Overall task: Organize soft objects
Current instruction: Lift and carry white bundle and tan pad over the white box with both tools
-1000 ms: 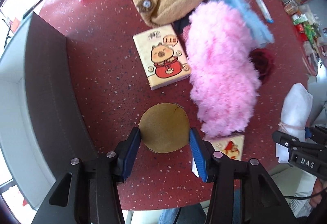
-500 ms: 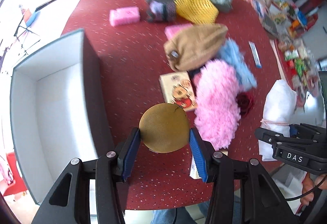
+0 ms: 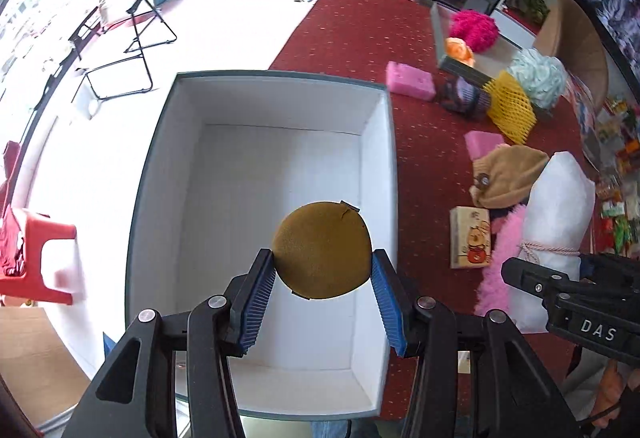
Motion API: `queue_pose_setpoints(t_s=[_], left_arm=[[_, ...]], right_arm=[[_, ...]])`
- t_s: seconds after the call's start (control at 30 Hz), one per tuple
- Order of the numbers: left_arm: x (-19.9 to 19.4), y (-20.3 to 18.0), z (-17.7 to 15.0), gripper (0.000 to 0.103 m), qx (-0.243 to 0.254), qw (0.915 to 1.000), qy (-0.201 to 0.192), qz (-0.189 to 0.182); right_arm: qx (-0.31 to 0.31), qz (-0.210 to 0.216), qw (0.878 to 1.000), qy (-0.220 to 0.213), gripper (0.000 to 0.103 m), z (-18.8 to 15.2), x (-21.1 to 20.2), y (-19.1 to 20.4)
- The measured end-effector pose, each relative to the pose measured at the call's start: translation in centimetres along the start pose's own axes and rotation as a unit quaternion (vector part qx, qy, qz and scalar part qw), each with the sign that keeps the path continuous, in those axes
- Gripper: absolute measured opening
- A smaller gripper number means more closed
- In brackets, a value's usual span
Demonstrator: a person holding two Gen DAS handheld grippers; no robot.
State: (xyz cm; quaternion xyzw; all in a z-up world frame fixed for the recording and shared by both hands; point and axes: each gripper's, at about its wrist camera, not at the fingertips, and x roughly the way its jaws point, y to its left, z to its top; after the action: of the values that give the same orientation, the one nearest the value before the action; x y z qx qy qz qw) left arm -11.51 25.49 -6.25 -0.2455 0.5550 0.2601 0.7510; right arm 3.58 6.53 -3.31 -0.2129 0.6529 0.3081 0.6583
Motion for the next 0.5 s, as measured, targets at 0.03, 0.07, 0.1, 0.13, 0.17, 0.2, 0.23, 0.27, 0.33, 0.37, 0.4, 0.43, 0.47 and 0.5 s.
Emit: queue_pose_setpoints(t_s=[0.03,0.07,0.1,0.13,0.17,0.2,0.23,0.27,0.33,0.37,0.4,0.43,0.47,0.5], left_arm=[[0.3,1.0,0.0,0.051,-0.013,0.9999,0.001,0.007],[0.4,1.6,0.0,0.051,-0.022,0.9997,0.002,0.009],[0.7,2.4,0.0,0.051,-0.033,0.9993,0.003,0.014],[0.8,3.1,0.0,0.051,-0.041,0.999,0.002,0.02],[0.9,3.8,0.0,0.051,-0.049,0.9985,0.002,0.024],[0.9,4.3,0.1,0.051,-0.053,0.9982,0.003,0.027],[1.0,4.9,0.1,0.051,-0.059,0.9978,0.003,0.03],[1.2,5.4,0.2,0.051,-0.064,0.9974,0.004,0.032],[1.4,5.8,0.4,0.051,-0.074,0.9966,0.005,0.037],[1.4,6.0,0.5,0.051,-0.076,0.9964,0.005,0.038],[1.5,6.2,0.7,0.051,-0.077,0.9963,0.005,0.037],[1.6,6.2,0.9,0.051,-0.077,0.9963,0.004,0.038],[1.7,6.2,1.1,0.051,-0.076,0.9964,0.003,0.039],[1.7,6.3,1.3,0.051,-0.073,0.9966,0.001,0.039]], right_arm=[[-0.011,0.004,1.0,-0.001,0.056,0.5,0.1,1.1],[-0.021,0.008,1.0,-0.002,0.056,0.8,0.3,2.1],[-0.031,0.012,0.999,-0.003,0.056,1.2,0.4,3.1],[-0.042,0.017,0.999,-0.005,0.056,1.7,0.5,4.3],[-0.052,0.02,0.998,-0.006,0.056,2.1,0.5,5.3],[-0.063,0.024,0.998,-0.008,0.056,2.5,0.6,6.5],[-0.071,0.027,0.997,-0.009,0.056,3.0,0.7,7.5],[-0.077,0.029,0.997,-0.01,0.056,3.3,0.7,8.4],[-0.092,0.035,0.995,-0.012,0.056,4.1,0.9,10.1],[-0.098,0.036,0.994,-0.013,0.056,4.4,0.9,10.8],[-0.106,0.037,0.994,-0.013,0.056,4.7,1.1,11.7],[-0.11,0.038,0.993,-0.013,0.056,5.0,1.2,12.3],[-0.114,0.04,0.993,-0.013,0.056,5.3,1.4,12.7],[-0.117,0.04,0.992,-0.013,0.056,5.6,1.6,13.2]])
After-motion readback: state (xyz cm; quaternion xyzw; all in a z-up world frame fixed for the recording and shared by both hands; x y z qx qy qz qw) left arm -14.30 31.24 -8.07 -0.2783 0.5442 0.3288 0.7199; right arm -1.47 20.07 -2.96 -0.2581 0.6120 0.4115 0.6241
